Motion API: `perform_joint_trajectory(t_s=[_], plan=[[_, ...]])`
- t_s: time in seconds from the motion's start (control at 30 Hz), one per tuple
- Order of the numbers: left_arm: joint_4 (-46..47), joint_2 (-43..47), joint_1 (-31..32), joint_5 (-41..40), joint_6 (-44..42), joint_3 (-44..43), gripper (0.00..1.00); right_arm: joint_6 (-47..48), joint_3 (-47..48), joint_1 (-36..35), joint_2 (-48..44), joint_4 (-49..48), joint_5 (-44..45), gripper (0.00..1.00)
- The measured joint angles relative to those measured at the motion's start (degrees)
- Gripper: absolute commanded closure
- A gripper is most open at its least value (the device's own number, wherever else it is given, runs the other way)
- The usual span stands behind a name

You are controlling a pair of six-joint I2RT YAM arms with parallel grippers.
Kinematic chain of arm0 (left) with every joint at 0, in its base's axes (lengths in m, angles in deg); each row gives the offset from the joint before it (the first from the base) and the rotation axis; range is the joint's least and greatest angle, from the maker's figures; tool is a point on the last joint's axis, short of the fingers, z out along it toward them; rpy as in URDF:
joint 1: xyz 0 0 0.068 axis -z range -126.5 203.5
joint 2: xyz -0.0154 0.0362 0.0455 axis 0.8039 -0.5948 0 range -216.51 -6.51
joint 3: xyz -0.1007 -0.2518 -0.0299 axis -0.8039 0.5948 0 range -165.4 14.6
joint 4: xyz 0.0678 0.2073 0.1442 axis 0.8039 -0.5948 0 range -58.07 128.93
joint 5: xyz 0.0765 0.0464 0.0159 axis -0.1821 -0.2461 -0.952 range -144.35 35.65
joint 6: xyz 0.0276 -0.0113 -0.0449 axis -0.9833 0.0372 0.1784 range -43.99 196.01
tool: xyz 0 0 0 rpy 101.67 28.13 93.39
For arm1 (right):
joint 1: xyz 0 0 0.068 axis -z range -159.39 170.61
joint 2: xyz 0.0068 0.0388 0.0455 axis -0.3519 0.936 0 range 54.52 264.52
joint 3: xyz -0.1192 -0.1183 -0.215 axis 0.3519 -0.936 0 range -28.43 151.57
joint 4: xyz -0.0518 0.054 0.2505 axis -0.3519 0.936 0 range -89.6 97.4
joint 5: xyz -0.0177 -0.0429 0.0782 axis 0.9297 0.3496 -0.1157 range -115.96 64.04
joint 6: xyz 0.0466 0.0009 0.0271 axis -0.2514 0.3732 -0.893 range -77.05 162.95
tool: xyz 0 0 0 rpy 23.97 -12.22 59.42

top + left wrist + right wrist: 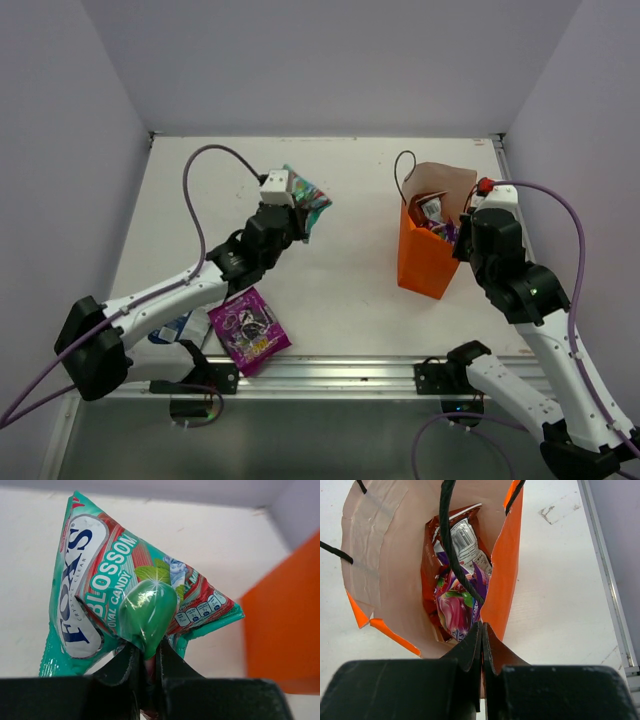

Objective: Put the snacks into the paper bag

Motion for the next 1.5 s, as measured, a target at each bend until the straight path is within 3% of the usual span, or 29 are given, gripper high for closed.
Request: perform_joint_trajectory(t_s=[0.2,0.43,0.53,0.67,0.83,0.87,0.93,1.0,1.03,1.23,1.33,1.5], plan=[[15.72,-2.4,2.14,28.04,-6.97,-17.38,1.0,0.02,0.0,0.0,0.04,0.0,-0.02,1.0],[32.72,-24.5,2.32,60.08,-2.47,-40.06,1.0,0.02,0.0,0.0,0.04,0.0,-0.02,1.0],[37.62,-36.37,2.38,68.94,3.52,-49.59,1.0,0.02,0.0,0.0,0.04,0.0,-0.02,1.0],[40.13,-47.67,2.38,74.88,10.23,-56.39,1.0,0.02,0.0,0.0,0.02,0.0,-0.02,1.0],[35.82,-51.78,2.36,76.83,11.61,-56.0,0.97,0.02,0.0,0.0,0.02,0.0,-0.02,1.0],[34.49,-51.78,2.38,76.83,11.1,-55.93,0.82,0.02,0.0,0.0,0.02,0.0,-0.02,1.0],[32.68,-51.71,2.38,76.61,9.33,-55.93,0.4,0.02,0.0,0.0,0.02,0.0,-0.02,1.0],[30.84,-51.65,2.38,76.65,8.2,-55.93,0.29,0.04,0.0,0.0,0.02,0.0,-0.02,1.0],[29.9,-51.6,2.38,76.5,7.91,-55.93,0.03,0.04,0.0,0.0,0.02,0.0,0.0,1.0],[23.93,-49.18,2.56,73.79,3.04,-55.93,0.0,0.09,-0.07,0.0,0.02,0.04,-0.02,1.0],[18.99,-43.15,2.8,68.78,-1.9,-52.78,0.0,0.09,-0.09,0.0,0.02,-0.17,-0.02,1.0],[13.14,-18.8,3.72,45.16,-8.37,-31.43,0.0,0.09,-0.09,-0.02,0.02,-0.17,-0.04,1.0]])
